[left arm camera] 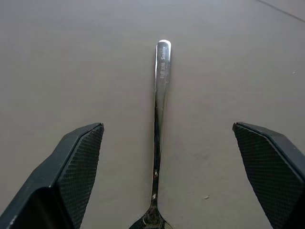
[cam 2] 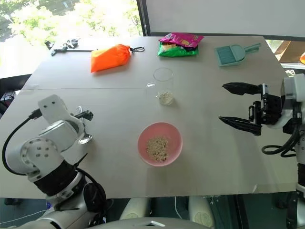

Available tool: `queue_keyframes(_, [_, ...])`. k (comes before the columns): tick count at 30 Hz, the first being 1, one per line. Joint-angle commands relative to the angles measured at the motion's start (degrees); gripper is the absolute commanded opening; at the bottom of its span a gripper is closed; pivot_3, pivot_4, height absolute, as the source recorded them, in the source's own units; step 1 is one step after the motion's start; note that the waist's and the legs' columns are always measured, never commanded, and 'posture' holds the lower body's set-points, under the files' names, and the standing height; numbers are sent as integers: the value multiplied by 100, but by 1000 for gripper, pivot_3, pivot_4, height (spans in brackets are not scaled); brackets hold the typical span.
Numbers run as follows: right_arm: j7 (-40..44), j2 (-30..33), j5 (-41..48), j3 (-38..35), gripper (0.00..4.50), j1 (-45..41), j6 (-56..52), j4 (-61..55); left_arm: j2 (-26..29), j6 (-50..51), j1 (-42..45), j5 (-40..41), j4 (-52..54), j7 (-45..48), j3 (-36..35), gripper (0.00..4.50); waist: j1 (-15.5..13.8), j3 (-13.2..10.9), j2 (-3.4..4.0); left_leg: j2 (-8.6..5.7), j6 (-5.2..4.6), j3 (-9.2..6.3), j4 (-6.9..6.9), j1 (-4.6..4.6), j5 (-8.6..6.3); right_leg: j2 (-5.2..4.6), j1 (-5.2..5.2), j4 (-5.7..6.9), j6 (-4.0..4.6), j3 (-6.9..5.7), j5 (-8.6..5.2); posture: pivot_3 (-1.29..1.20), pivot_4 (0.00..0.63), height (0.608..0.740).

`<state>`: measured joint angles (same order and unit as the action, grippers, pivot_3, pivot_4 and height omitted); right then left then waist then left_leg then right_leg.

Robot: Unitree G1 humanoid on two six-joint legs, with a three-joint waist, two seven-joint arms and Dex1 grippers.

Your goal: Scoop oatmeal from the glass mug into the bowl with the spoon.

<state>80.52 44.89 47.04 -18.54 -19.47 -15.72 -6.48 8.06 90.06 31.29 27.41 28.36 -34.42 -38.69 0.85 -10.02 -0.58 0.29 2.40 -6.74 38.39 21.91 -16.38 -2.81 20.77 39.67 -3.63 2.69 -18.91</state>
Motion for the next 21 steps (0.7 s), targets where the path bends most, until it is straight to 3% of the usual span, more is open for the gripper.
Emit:
queue_keyframes(1, [-6, 18, -7, -129, 4500, 7, 106, -82, -48, -262, -6, -510, -354, 160, 51, 4089, 0, -1, -2, 0, 0, 0, 0, 1, 0, 0, 1, -2, 0, 0, 0, 0, 150, 740])
queue_keyframes(3, [-22, 20, -16, -146, 4500, 42, 113, -105, -7, -465, -77, -687, -639, 341, 148, 3657, -9, 0, 0, 0, 1, -2, 0, 3, 0, -1, 3, -2, 0, -1, 0, 0, 150, 740])
queue_keyframes(11, [-204, 61, -83, -159, 4500, 142, 80, -174, 200, -775, -162, -1102, -969, 951, 190, 29, -11, 4, 7, 0, 3, 0, -1, -10, 2, -2, -1, 14, -1, 1, 0, 0, 150, 740])
queue_keyframes(15, [-825, -85, -348, -54, 4500, 134, 46, -256, 216, -928, -235, -1227, -611, 1143, 179, 29, -11, 5, 8, 0, 3, -1, -1, -10, 2, -1, -1, 14, -1, 0, 0, 0, 150, 740])
queue_keyframes(17, [-1500, -143, -798, 73, 4500, 76, 17, -308, 465, -1229, -347, -1322, -324, 1329, 465, 29, -6, 3, 6, 0, 3, -2, -1, -8, 2, -1, 0, 13, -1, 1, 0, 0, 150, 740])
queue_keyframes(21, [-2388, -166, -744, 61, 4500, -84, -586, -654, 1042, -1970, -388, -1429, 231, 1832, 1002, 29, -7, -10, -17, 3, 6, -1, -1, 10, 3, 0, 21, 13, 0, 2, 0, 0, 150, 740])
